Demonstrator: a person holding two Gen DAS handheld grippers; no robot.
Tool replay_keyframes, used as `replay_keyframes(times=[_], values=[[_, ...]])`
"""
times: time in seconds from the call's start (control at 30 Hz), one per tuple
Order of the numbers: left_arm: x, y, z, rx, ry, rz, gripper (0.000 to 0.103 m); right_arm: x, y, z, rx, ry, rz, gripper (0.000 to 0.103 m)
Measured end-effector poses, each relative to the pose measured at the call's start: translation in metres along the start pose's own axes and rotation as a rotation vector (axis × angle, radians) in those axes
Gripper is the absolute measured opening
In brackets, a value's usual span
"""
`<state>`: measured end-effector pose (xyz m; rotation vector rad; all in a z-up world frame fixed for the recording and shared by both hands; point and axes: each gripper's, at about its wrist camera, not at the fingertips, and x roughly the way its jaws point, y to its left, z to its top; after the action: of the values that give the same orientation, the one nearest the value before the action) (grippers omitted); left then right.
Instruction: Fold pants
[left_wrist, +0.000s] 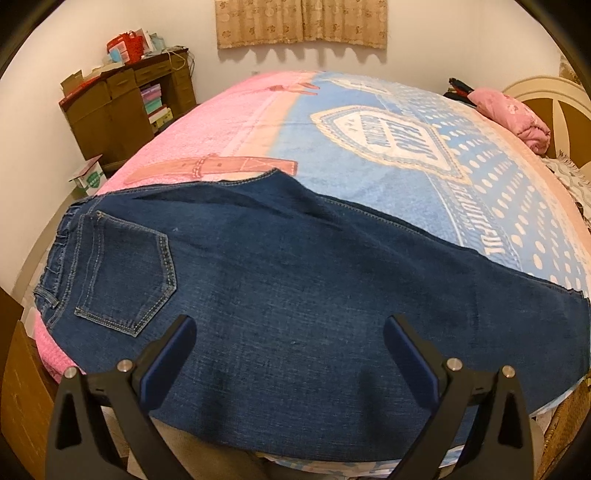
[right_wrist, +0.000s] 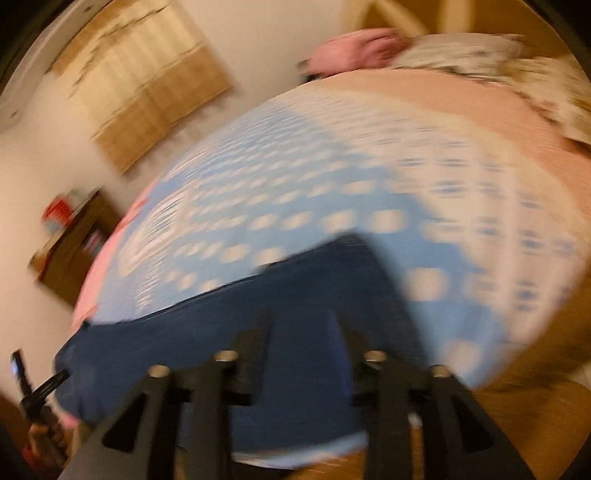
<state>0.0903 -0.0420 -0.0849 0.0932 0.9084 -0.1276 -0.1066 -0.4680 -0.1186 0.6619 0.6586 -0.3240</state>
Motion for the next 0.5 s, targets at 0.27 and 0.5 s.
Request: replay_keyframes(times=[0.27,0.5], values=[[0.005,0.021,0.0,-0.012,0.007,0.036,0.103,0.102,0.102,-0.026,-0.274,0.256,-0.074,0.047],[-0.004,0.081,-0.001,-0.079,-0.025,0.084,0.103,0.13,0.106,0.008,-0.133,0.117,-0.117,0.047]])
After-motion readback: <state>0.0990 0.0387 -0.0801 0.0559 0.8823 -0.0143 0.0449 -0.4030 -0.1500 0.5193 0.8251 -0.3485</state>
